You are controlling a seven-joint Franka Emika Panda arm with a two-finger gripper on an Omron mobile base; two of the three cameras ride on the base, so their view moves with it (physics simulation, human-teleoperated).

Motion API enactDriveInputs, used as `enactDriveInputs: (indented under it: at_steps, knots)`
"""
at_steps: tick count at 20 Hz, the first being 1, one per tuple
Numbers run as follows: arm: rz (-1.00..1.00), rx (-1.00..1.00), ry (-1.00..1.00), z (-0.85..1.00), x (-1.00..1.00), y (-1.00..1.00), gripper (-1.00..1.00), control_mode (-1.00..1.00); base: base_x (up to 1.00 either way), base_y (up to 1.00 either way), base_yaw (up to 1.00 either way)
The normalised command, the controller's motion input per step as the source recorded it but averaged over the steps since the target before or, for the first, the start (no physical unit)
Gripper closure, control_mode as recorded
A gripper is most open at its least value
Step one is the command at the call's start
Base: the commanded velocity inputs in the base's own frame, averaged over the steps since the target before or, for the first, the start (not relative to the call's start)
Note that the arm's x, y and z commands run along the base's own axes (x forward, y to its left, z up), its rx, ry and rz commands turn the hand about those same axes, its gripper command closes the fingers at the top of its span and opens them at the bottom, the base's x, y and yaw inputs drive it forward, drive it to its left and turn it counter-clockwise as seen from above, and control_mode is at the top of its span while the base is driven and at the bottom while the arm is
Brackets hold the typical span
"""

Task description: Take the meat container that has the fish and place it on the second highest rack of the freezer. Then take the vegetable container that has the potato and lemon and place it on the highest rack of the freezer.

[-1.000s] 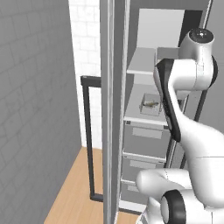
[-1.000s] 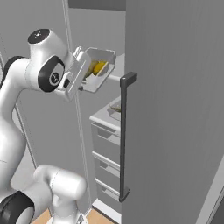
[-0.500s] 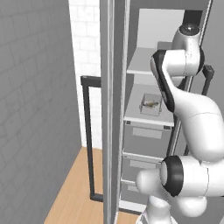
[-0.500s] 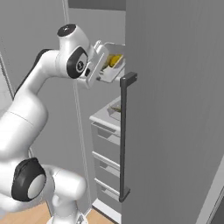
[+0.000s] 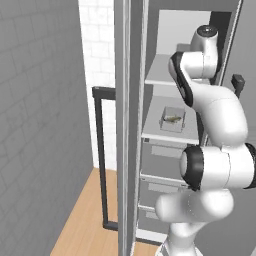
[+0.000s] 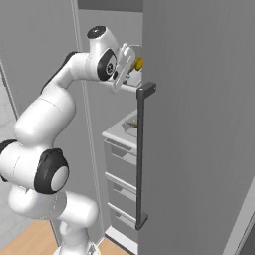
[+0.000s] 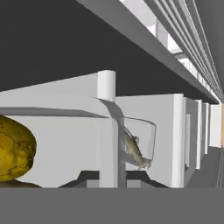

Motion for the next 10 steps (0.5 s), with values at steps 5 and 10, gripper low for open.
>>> enactDriveInputs:
  at_steps: [5,10]
  knots:
    - [0.00,0.00,0.00,-0.05,0.65,-0.16,1.00,-1.00,0.00,0.00,0.00]
    - [0.00,0.00,0.00,-0.27,0.50,-0.25,1.00,-1.00,0.00,0.00,0.00]
